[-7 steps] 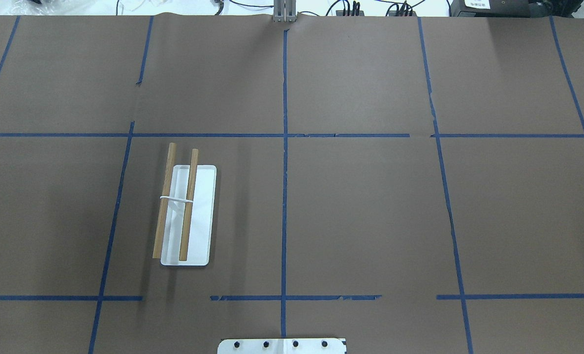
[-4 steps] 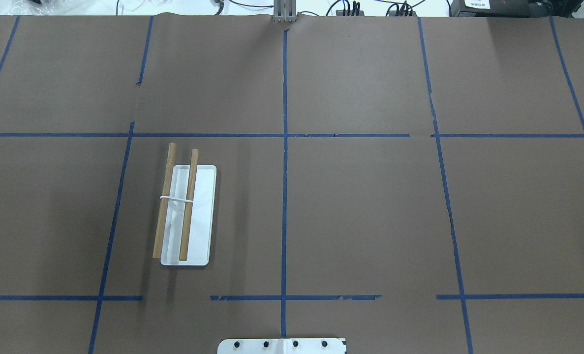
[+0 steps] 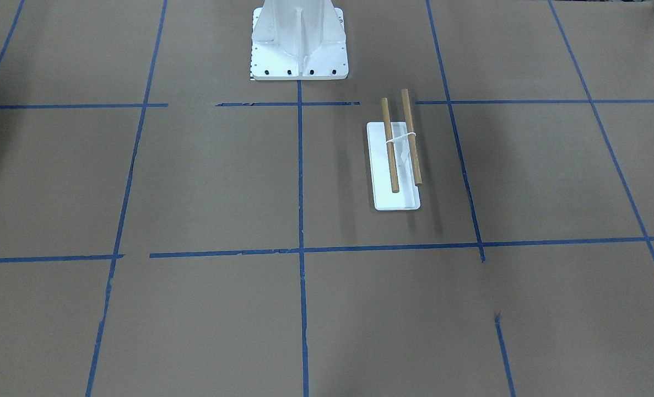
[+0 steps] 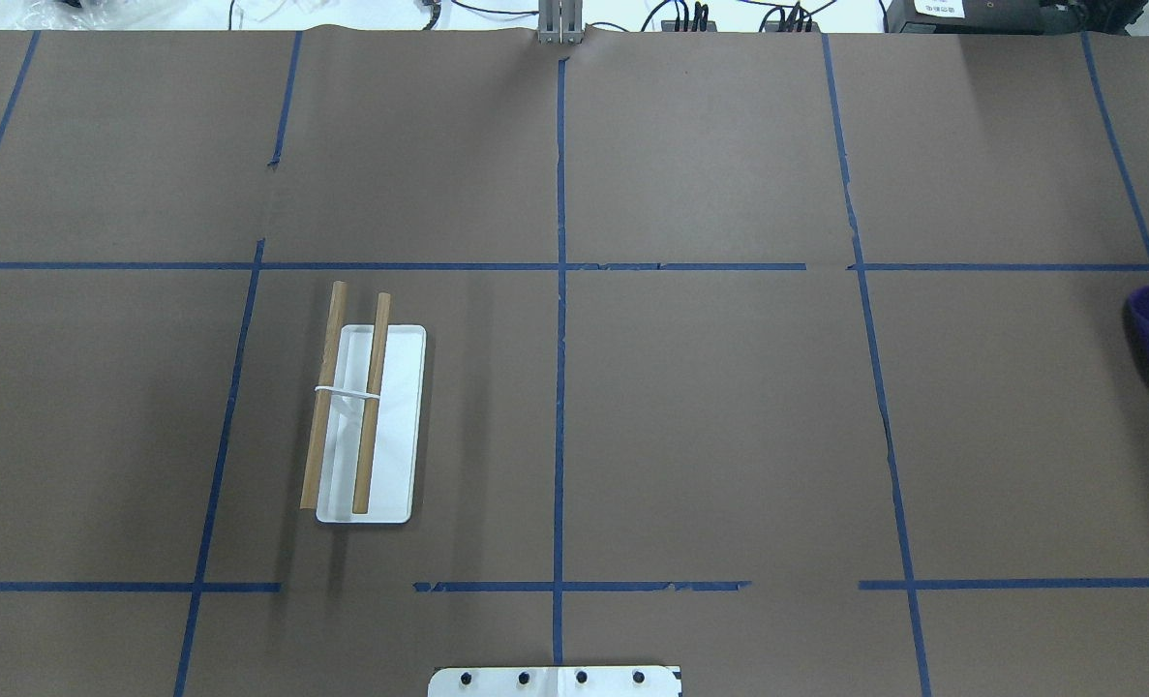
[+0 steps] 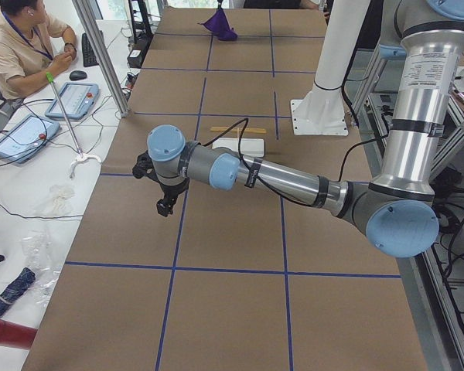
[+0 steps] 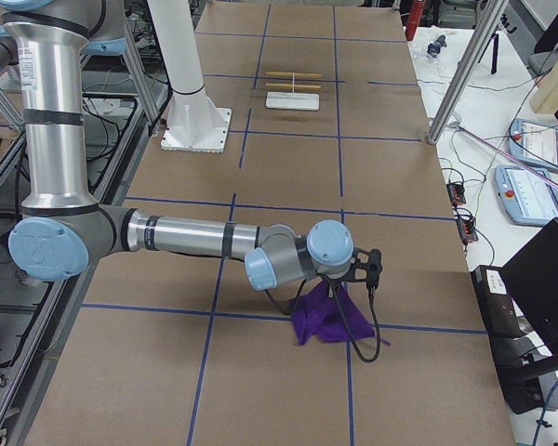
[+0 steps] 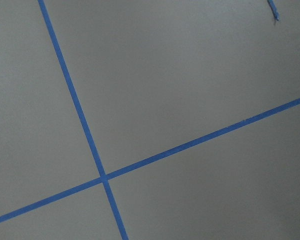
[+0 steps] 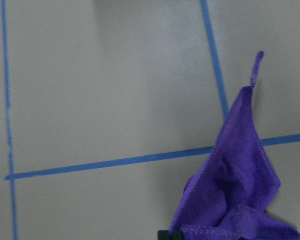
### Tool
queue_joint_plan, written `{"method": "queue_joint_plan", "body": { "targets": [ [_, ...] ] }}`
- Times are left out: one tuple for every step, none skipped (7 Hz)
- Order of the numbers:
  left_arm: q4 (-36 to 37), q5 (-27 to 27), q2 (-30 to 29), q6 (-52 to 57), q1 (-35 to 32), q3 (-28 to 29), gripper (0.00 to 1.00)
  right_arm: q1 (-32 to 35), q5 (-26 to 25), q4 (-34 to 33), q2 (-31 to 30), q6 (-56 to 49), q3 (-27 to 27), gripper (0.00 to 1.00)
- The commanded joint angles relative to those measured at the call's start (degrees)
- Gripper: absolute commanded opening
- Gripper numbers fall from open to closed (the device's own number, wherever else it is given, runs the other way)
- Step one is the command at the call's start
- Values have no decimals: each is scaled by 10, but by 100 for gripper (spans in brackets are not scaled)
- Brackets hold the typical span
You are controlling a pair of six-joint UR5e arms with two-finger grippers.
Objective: Hang towel on rack
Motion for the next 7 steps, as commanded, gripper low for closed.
{"method": "queue_joint_plan", "body": {
  "targets": [
    [-92,-10,-30,-199,35,-10,100,-64,15,-3,57,211,132,0],
    [-193,-11,-31,-323,67,-13,100,-100,9,-3,127,306,148,0],
    [-298,-6,-47,-465,115,-9,100,-136,8,-3,182,371,152,0],
    [-316,-4,-107,-620,166,-1,100,-181,-16,-4,241,470,153,0],
    [-316,17,-154,-701,204,-1,100,-224,-32,-4,278,496,153,0],
    [-316,29,-175,-802,232,-8,100,-269,-42,-4,308,493,151,0],
    [-315,27,-207,-868,250,-2,100,-303,-62,-4,347,491,146,0]
  ]
}}
